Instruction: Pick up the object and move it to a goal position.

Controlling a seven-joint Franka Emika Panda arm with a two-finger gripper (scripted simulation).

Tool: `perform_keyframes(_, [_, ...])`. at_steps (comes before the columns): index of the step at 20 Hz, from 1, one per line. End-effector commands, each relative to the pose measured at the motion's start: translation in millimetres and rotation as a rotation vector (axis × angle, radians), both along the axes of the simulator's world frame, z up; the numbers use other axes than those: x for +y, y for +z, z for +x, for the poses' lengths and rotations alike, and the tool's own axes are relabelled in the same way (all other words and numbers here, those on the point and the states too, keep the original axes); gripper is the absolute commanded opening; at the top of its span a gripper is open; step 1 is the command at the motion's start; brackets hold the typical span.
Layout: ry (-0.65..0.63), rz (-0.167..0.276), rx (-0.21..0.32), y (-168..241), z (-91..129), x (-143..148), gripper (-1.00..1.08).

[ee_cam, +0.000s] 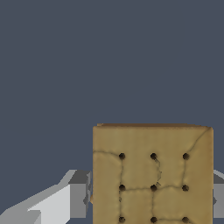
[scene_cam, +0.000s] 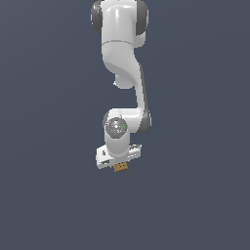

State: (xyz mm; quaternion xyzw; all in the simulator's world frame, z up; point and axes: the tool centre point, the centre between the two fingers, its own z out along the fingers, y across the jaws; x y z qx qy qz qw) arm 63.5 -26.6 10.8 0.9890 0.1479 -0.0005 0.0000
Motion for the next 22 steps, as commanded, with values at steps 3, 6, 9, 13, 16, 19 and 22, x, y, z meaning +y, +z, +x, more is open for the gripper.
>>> perform_keyframes(3, [0.0,0.0,-0.001,-0.1,0.4,0.3,-1.0])
perform_keyframes(6, [0.0,0.0,-0.001,-0.1,0.4,0.3,-1.0])
perform_keyframes(9, [0.0,0.0,0.0,1.2,0.1,-0.2,-1.0])
perform_keyframes(13, [0.0,0.0,0.0,10.3,-0.6,-2.5,-1.0])
perform_keyframes(16, [0.0,0.0,0.0,23.4,-1.6,-5.8,-1.0])
perform_keyframes(19, [0.0,0.0,0.0,42.4,-2.9,-10.6,-1.0])
perform_keyframes(22, [0.0,0.0,0.0,67.6,-4.7,-17.0,-1.0])
